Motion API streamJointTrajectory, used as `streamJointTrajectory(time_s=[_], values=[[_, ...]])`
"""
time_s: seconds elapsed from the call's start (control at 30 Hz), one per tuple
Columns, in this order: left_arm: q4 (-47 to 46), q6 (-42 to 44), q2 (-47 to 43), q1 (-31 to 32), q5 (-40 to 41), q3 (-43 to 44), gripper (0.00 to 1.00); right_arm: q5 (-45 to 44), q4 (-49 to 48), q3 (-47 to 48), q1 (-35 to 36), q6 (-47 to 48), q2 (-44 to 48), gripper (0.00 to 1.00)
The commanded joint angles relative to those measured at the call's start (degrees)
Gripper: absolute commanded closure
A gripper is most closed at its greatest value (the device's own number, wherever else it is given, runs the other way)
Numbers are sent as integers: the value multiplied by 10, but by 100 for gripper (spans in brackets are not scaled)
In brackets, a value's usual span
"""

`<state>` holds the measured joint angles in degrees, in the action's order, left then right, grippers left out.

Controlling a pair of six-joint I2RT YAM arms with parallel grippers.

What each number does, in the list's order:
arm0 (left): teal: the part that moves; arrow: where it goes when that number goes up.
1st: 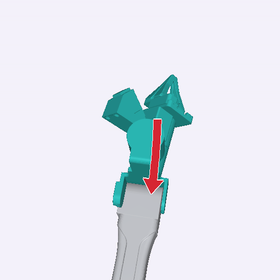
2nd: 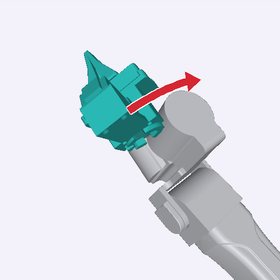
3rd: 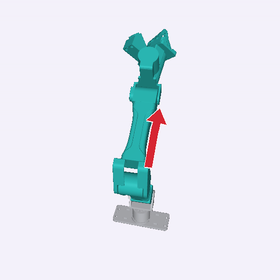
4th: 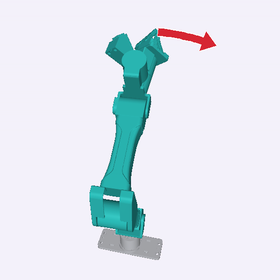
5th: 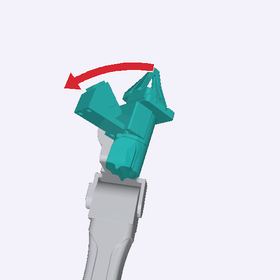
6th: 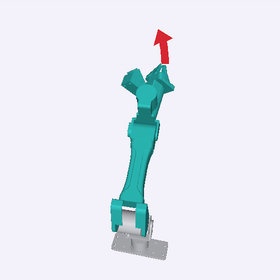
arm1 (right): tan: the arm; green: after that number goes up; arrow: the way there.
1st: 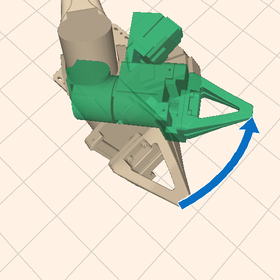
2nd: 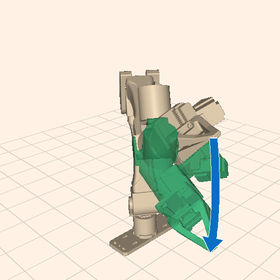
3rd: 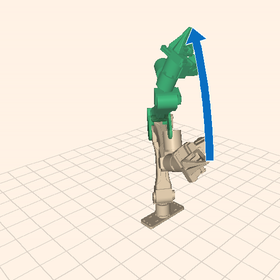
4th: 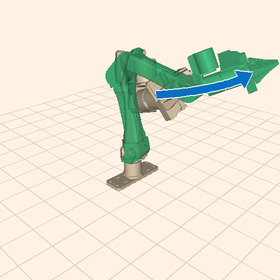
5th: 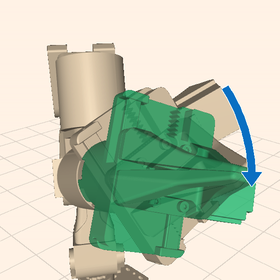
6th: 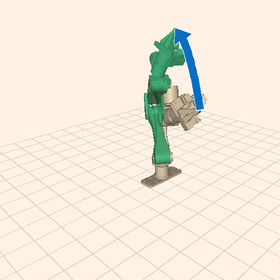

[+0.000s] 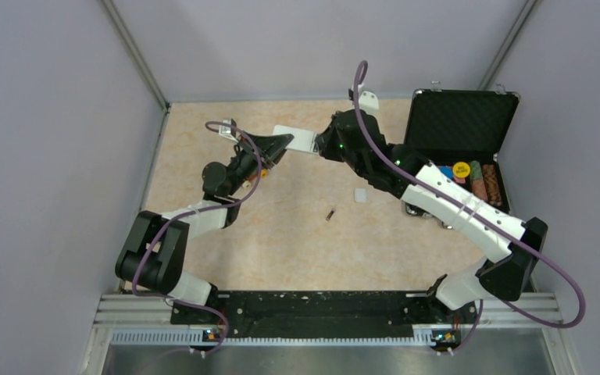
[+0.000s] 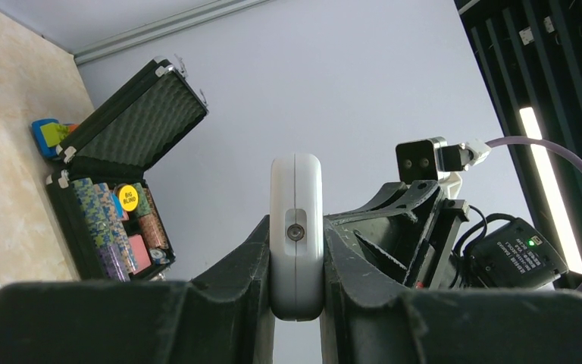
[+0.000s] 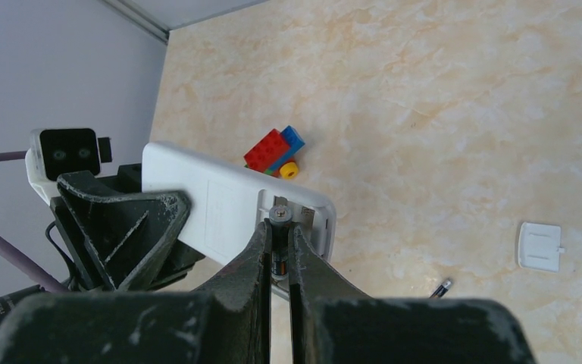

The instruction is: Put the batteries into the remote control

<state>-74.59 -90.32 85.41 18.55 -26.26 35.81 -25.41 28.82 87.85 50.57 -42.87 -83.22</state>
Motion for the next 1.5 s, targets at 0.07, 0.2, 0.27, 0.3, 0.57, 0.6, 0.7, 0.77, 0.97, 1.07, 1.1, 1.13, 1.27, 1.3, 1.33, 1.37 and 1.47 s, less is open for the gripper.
streamJointTrajectory(time_s=[0.07, 0.2, 0.27, 0.3, 0.57, 0.6, 0.7, 0.77, 0.97, 1.07, 1.1, 1.13, 1.27, 1.3, 1.33, 1.37, 1.47], values=[[-103, -50, 9, 5, 33, 1, 100, 36, 51, 24, 6, -7, -21, 93], [-115, -65, 17, 5, 39, -5, 100, 20, 75, 47, 6, -6, -34, 89], [-113, -68, 17, 5, 40, -8, 100, 7, 98, 68, 6, -7, -47, 87], [-111, -69, 17, 5, 41, -10, 100, 4, 110, 79, 6, -7, -53, 87], [-103, -74, 19, 6, 45, -19, 100, -9, 140, 110, 5, -9, -69, 74], [-103, -75, 20, 6, 46, -19, 100, -10, 142, 115, 6, -9, -69, 72], [-105, -81, 25, 6, 49, -21, 100, -13, 149, 128, 6, -9, -72, 70], [-107, -83, 28, 6, 50, -22, 100, -15, 157, 136, 5, -11, -74, 69], [-106, -86, 36, 6, 52, -25, 100, -33, 178, 157, 6, -11, -69, 57], [-109, -92, 43, 6, 55, -27, 100, -36, 178, 163, 5, -7, -68, 53], [-116, -94, 46, 6, 56, -29, 100, -34, 177, 164, 5, -5, -67, 52], [-120, -98, 49, 6, 57, -30, 100, -33, 175, 164, 5, 1, -65, 52], [-127, -101, 53, 6, 55, -33, 100, 10, 131, 152, -3, 63, -41, 47], [-125, -100, 52, 6, 53, -33, 100, 28, 113, 141, -9, 88, -29, 45], [-119, -98, 49, 6, 50, -33, 100, 48, 89, 127, -15, 116, -15, 43], [-109, -95, 45, 6, 48, -33, 100, 70, 63, 110, -21, 150, 2, 40], [-75, -82, 29, 6, 38, -30, 100, 136, -1, 59, -28, 281, 55, 31]])
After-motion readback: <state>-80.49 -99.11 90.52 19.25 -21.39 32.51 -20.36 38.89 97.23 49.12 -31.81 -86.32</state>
